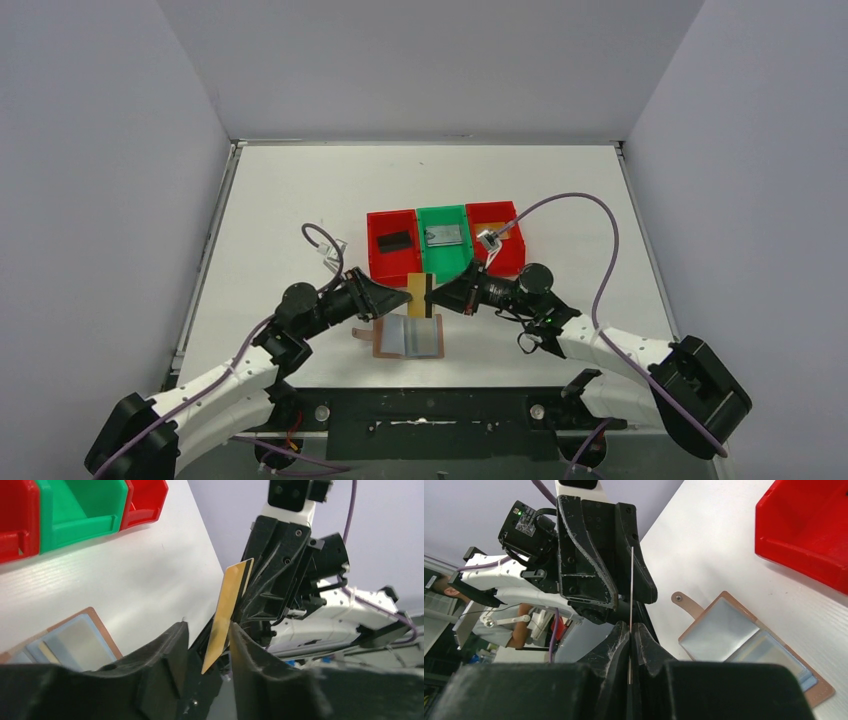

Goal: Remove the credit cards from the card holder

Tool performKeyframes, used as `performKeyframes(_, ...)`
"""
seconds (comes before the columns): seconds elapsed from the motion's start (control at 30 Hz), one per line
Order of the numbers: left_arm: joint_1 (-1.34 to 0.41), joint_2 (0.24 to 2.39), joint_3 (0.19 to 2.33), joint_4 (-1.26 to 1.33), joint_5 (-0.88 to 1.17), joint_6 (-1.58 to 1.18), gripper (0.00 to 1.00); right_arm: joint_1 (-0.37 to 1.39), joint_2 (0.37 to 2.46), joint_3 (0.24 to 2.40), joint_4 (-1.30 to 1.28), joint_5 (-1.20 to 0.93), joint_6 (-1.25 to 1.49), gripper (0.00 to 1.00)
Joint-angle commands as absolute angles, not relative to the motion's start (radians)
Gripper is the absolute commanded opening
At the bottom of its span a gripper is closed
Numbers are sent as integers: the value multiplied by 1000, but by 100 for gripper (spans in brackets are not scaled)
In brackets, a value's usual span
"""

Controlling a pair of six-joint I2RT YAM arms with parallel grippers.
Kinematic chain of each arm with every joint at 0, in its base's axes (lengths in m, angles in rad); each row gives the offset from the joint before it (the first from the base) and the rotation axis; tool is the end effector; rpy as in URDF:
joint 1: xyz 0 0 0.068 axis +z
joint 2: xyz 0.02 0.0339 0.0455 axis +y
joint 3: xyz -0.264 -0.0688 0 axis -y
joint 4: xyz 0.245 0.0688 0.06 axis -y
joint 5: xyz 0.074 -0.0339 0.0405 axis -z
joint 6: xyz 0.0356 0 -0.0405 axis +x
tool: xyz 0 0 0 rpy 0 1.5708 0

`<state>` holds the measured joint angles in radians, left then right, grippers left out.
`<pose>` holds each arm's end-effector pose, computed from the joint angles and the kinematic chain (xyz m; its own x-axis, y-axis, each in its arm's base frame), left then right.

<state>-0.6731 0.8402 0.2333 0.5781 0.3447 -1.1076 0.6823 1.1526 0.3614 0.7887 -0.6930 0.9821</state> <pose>0.1385 -0.1258 0.2166 -0.7713 -0.4619 -0.4379 0.3600 0.2508 -0.8986 0.1635 0.1621 0.2224 -0.8169 0.1607 -0.5539 -0.5431 0.1092 0.8325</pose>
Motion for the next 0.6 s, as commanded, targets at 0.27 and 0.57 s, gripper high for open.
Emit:
performKeyframes(0.27,-660,727,465,-15,90,-832,66,671,945,580,154,-287,588,0)
performKeyframes(0.57,-660,681,678,-441,-223,-662,73,673,952,715,-59,154,2,0)
